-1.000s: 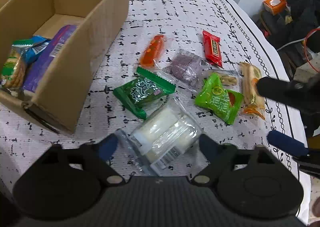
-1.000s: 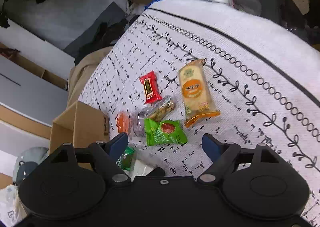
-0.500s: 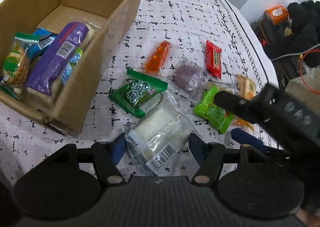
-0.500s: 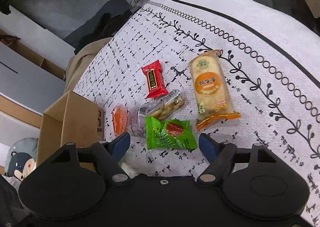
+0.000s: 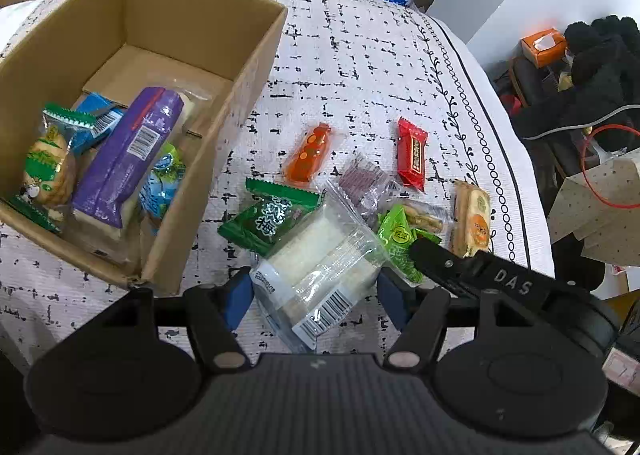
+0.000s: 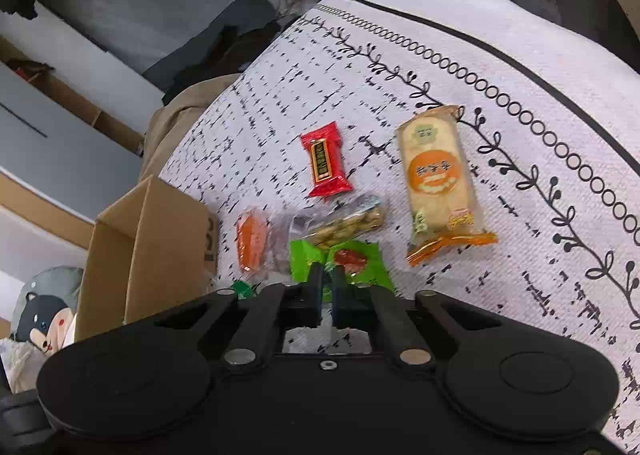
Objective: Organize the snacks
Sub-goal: 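Lower the left tool onto the clear white pack while the right tool reaches the green pack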
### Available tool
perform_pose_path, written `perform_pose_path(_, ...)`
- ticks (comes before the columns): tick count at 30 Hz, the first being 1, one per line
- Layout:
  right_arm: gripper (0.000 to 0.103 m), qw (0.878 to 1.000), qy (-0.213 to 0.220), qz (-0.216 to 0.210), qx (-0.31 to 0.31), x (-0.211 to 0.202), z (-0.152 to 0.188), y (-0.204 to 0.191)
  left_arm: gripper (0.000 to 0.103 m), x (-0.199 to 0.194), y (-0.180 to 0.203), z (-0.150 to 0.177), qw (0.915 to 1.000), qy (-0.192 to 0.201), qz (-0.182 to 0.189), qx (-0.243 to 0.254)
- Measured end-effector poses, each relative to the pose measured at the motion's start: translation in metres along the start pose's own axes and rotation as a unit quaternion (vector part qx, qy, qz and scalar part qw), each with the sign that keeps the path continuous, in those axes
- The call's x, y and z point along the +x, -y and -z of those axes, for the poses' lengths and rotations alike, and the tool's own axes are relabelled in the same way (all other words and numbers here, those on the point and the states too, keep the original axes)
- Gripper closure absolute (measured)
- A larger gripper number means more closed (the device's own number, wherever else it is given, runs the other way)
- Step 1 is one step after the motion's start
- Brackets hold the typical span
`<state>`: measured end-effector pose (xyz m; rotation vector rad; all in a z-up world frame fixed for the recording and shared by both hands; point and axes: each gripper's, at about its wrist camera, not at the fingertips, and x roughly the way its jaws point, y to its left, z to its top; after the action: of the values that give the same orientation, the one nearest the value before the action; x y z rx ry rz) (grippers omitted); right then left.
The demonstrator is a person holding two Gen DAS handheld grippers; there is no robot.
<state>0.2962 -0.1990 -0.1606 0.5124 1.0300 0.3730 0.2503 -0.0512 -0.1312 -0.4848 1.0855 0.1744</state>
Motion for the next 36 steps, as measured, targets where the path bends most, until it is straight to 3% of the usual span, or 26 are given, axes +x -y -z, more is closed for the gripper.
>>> perform_pose_path(15, 0.103, 0.999, 0.034, -0.034, 0.011, -0.033, -0.002, -0.001, 0.037, -0.039, 0.000, -0.005, 0.9987, 0.048, -0.013, 0.006)
perform_pose_path(18, 0.091, 0.999, 0.030, -0.031, 0.028, -0.029, -0.002, 0.004, 0.037, -0.046, 0.000, -0.006, 0.9982, 0.059, -0.011, 0.003)
perform_pose_path(21, 0.057, 0.999, 0.033, -0.024, 0.024, -0.025, 0.000, 0.002, 0.037, -0.053, -0.003, -0.010, 0.9976, 0.069, -0.009, -0.002)
perform_pose_path(22, 0.049, 0.999, 0.037, -0.023, 0.020, -0.024, 0.000, 0.000, 0.037, -0.056, -0.004, -0.011, 0.9974, 0.072, -0.010, -0.003)
perform_pose_path(23, 0.047, 0.999, 0.039, -0.022, 0.014, -0.022, 0.000, -0.002, 0.037, -0.057, -0.005, -0.013, 0.9972, 0.074, -0.010, -0.004)
perform_pose_path(33, 0.045, 0.999, 0.025, 0.025, -0.011, 0.020, 0.001, -0.010, 0.037, -0.068, -0.019, -0.034, 0.9961, 0.087, -0.009, -0.012)
perform_pose_path(36, 0.057, 0.998, 0.023, 0.041, -0.032, 0.024, 0.003, -0.018, 0.037, -0.072, -0.026, -0.040, 0.9957, 0.091, -0.011, -0.015)
